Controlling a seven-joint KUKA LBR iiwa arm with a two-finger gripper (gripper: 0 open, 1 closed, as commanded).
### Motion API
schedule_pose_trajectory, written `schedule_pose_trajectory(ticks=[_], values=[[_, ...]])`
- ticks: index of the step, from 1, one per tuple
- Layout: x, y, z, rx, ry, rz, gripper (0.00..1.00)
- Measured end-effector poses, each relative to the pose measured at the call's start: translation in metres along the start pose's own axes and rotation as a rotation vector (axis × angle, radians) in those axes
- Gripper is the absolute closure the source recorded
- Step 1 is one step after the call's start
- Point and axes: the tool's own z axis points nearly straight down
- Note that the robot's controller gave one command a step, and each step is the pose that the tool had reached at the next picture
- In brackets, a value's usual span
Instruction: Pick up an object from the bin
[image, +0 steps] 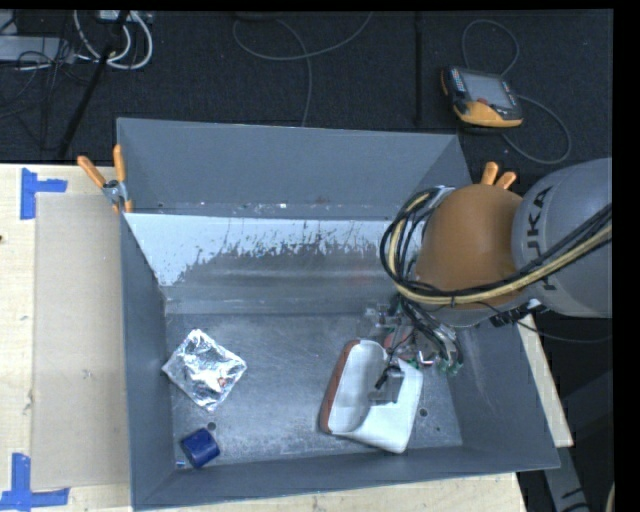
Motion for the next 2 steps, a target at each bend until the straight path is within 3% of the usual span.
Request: schedule_pose_trajectory(ticks=[1, 2], values=[[-0.0388, -0.0265, 0.0697, -0.002, 0.003, -0.07, 0.0], [-0.0464, -0.0268, 0.0604, 0.002, -0.032, -0.069, 1.0]])
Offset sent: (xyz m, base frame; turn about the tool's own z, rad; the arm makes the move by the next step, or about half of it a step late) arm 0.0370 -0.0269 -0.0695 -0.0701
